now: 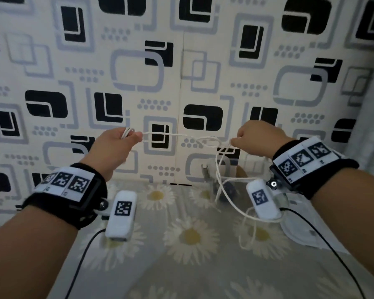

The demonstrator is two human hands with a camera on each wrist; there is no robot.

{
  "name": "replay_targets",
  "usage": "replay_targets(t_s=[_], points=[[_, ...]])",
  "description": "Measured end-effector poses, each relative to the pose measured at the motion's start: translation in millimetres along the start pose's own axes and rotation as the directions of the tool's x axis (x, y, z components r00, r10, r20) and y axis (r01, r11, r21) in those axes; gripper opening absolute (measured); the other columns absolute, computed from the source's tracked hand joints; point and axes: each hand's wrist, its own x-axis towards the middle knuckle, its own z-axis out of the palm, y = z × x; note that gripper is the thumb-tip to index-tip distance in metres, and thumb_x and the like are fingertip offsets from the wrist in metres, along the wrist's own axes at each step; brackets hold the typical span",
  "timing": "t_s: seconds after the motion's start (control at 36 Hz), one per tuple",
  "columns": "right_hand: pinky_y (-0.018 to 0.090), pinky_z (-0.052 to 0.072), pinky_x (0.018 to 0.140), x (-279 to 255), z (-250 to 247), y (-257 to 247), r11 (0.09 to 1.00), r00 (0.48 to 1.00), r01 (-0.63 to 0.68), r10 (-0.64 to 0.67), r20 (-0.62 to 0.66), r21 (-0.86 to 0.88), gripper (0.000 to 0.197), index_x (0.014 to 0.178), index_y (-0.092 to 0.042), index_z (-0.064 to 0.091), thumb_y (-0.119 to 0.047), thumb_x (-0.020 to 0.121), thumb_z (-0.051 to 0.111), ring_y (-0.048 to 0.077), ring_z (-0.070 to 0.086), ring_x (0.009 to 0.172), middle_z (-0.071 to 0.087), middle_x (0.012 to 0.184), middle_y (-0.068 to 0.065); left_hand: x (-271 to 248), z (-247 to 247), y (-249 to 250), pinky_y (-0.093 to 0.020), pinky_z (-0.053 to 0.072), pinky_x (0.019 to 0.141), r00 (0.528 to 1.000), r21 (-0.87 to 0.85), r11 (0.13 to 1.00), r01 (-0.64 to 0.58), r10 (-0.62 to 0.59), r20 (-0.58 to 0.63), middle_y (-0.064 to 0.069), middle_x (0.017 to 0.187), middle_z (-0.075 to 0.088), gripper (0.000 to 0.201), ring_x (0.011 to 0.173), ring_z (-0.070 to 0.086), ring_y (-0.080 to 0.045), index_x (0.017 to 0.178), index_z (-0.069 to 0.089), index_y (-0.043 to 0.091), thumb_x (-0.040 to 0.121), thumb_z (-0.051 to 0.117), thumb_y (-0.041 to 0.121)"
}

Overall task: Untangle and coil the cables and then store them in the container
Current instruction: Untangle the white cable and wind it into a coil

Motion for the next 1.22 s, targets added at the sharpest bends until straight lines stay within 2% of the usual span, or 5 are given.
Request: replay_targets(t_s=[0.39,0.64,0.83,1.11,1.22], points=[[0.034,0.045,0.087,-29.4,43.5,-17.5,0.976,0.933,0.137,-0.070,0.352,-0.171,0.034,0.113,-0.014,0.065,-0.033,0.099,0.040,0.025,0.058,0.104,0.063,0.116,0.005,-12.2,-14.0,2.3,-0.026,0.033,0.056,0.990,-0.157,0.986,0.063,-0.082,-0.116,0.000,0.065,0.040,0.015,0.057,0.035,-0.016,0.091,0.067,0.019,0.094,0.059,0.031],[0.028,0.033,0.106,-43.7,42.0,-36.8,0.901,0.849,0.178,-0.345,0.401,0.396,0.033,0.131,-0.031,0.058,-0.029,0.099,0.050,0.018,0.051,0.124,0.055,0.136,-0.004,-14.1,-5.7,7.2,-0.031,0.033,0.060,0.996,-0.124,0.992,0.029,-0.040,-0.084,-0.004,0.069,0.039,0.027,0.062,0.034,-0.019,0.094,0.065,0.010,0.092,0.059,0.036],[0.040,0.045,0.102,-51.0,30.1,-57.0,0.136,0.866,-0.306,-0.373,0.334,0.942,0.061,0.127,-0.014,0.044,-0.062,0.089,0.044,0.029,0.069,0.098,0.070,0.105,0.019,-12.6,8.4,7.9,-0.033,0.035,0.065,0.997,-0.074,0.997,0.034,-0.039,-0.073,-0.008,0.074,0.045,0.040,0.066,0.038,-0.021,0.099,0.063,-0.001,0.092,0.058,0.038],[0.041,0.043,0.100,-76.0,66.7,-65.7,-0.175,0.786,-0.403,-0.569,0.241,0.898,0.057,0.113,-0.018,0.047,-0.043,0.071,0.078,0.028,0.065,0.095,0.067,0.097,0.010,-14.0,16.6,5.7,-0.029,0.035,0.061,0.997,-0.064,0.998,0.006,-0.011,-0.073,-0.001,0.066,0.046,0.026,0.060,0.041,-0.018,0.090,0.066,0.014,0.096,0.055,0.037],[0.033,0.049,0.069,-74.0,66.8,-55.5,-0.228,0.799,-0.433,-0.545,0.254,0.872,0.053,0.113,-0.022,0.046,-0.021,0.073,0.081,0.013,0.050,0.061,0.057,0.078,0.004,-13.0,15.9,-2.0,-0.030,0.035,0.062,0.996,0.008,1.000,0.010,-0.010,-0.083,-0.002,0.067,0.044,0.031,0.061,0.039,-0.019,0.081,0.062,0.011,0.096,0.053,0.036]])
